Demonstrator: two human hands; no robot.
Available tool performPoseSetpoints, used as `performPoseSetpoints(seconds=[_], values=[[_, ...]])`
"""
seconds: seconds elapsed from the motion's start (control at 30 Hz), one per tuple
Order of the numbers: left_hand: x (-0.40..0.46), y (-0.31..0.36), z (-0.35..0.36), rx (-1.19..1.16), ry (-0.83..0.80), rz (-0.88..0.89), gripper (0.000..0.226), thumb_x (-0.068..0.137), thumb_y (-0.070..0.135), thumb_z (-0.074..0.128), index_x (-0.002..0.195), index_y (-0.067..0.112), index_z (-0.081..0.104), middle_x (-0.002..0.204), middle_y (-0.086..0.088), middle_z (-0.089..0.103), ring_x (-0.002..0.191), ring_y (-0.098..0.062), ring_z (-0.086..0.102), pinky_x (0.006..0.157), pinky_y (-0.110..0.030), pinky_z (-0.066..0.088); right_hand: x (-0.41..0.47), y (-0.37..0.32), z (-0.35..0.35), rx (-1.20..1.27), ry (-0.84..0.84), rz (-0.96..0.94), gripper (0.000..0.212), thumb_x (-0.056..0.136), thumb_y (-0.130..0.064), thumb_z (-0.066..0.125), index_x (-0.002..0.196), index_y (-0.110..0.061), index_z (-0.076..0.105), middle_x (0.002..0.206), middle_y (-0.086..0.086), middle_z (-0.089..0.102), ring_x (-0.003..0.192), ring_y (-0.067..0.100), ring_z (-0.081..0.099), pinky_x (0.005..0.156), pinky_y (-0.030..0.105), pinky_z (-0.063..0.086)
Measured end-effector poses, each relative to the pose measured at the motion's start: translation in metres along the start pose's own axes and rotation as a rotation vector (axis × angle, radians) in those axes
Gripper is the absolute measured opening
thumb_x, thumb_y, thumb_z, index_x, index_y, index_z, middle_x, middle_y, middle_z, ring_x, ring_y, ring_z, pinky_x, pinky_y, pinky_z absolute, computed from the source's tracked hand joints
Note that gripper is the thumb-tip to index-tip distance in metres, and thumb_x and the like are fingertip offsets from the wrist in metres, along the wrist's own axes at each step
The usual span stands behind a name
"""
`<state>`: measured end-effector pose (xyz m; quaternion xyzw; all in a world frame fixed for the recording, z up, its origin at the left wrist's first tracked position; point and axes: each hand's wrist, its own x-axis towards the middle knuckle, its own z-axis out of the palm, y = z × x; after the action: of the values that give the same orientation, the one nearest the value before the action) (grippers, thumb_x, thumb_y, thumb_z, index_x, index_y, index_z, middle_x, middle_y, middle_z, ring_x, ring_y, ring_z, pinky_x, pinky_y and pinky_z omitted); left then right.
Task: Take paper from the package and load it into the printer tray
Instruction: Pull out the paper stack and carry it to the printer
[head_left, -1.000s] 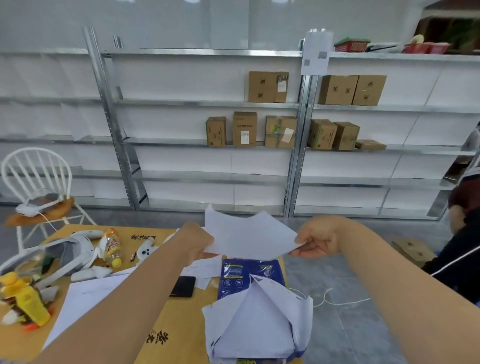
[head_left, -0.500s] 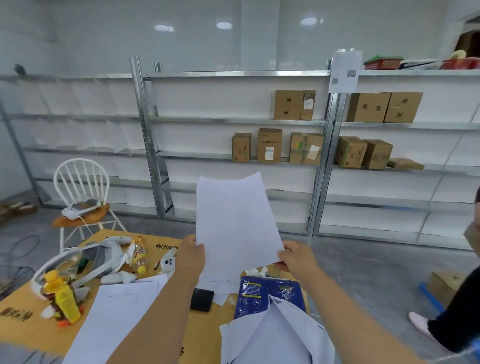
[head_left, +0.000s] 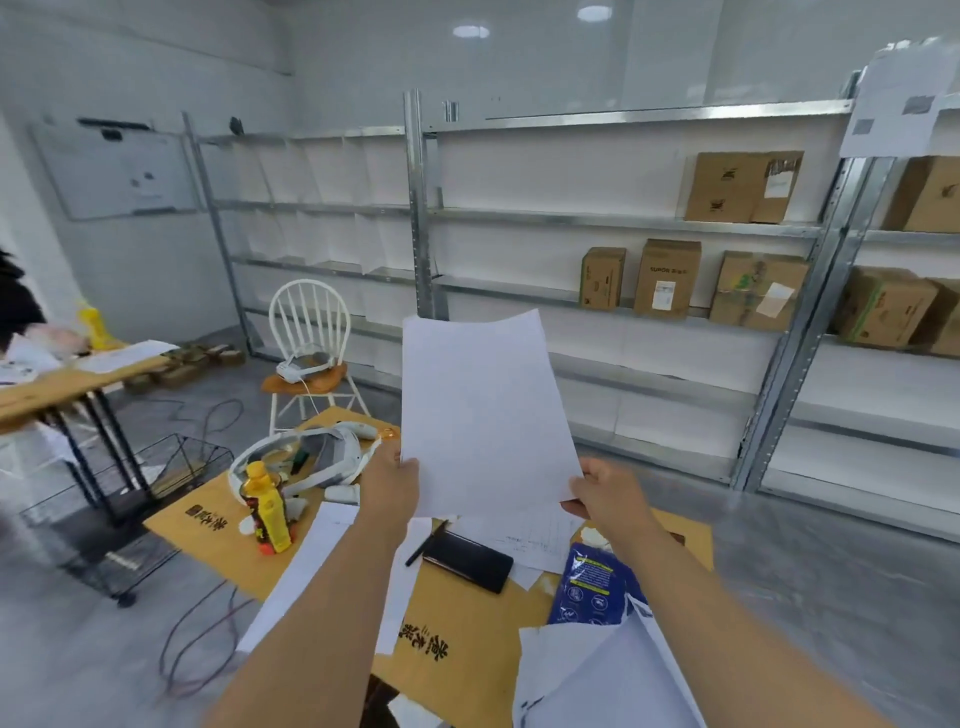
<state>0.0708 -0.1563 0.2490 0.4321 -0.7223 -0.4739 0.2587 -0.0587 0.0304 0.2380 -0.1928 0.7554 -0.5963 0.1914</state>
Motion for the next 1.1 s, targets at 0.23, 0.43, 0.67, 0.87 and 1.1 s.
performPoseSetpoints(seconds=[0.23, 0.43, 0.67, 0.87, 1.1], values=[[0.008, -0.03, -0.062, -0.11, 0.133, -0.068, 0.029, 0.097, 0.008, 0.039, 0.122, 0.009, 0.053, 0.107, -0.01, 0.058, 0.092, -0.026, 0.051, 0.072, -0.034, 0.04, 0.006, -0.016, 0.063, -0.002, -0.146, -0.04, 0.027, 0.093, 0.002, 0.043, 0.1, -0.016, 0.061, 0.108, 0.007, 0.065, 0.096, 0.02, 0.063, 0.069, 0.015, 0.053], [0.009, -0.054, -0.138, -0.129, 0.254, -0.071, 0.023, 0.099, 0.007, 0.04, 0.118, 0.011, 0.052, 0.103, -0.008, 0.053, 0.091, -0.027, 0.047, 0.074, -0.033, 0.037, -0.003, -0.043, 0.14, -0.005, -0.284, -0.101, 0.031, 0.093, 0.005, 0.04, 0.099, -0.017, 0.061, 0.107, 0.005, 0.065, 0.091, 0.017, 0.064, 0.062, 0.011, 0.054], [0.021, -0.098, -0.243, -0.174, 0.375, -0.107, 0.018, 0.095, 0.006, 0.042, 0.108, 0.01, 0.055, 0.096, -0.009, 0.059, 0.085, -0.026, 0.053, 0.075, -0.033, 0.044, -0.019, -0.071, 0.246, -0.016, -0.377, -0.134, 0.024, 0.09, 0.006, 0.043, 0.096, 0.0, 0.065, 0.102, 0.013, 0.069, 0.084, 0.022, 0.069, 0.066, 0.02, 0.061], [0.023, -0.135, -0.328, -0.191, 0.491, -0.114, 0.014, 0.093, 0.006, 0.045, 0.1, 0.014, 0.054, 0.082, -0.003, 0.057, 0.067, -0.015, 0.049, 0.055, -0.024, 0.037, -0.037, -0.094, 0.338, -0.091, -0.523, -0.219, 0.034, 0.089, 0.006, 0.044, 0.084, -0.021, 0.064, 0.101, 0.007, 0.069, 0.093, 0.023, 0.066, 0.075, 0.028, 0.057], [0.011, -0.169, -0.408, -0.25, 0.609, -0.126, 0.019, 0.093, 0.002, 0.044, 0.1, 0.016, 0.055, 0.085, -0.001, 0.056, 0.072, -0.016, 0.049, 0.052, -0.018, 0.036, -0.062, -0.12, 0.426, -0.274, -0.629, -0.371, 0.032, 0.082, -0.002, 0.048, 0.105, -0.02, 0.064, 0.105, 0.003, 0.072, 0.097, 0.024, 0.068, 0.087, 0.05, 0.056]])
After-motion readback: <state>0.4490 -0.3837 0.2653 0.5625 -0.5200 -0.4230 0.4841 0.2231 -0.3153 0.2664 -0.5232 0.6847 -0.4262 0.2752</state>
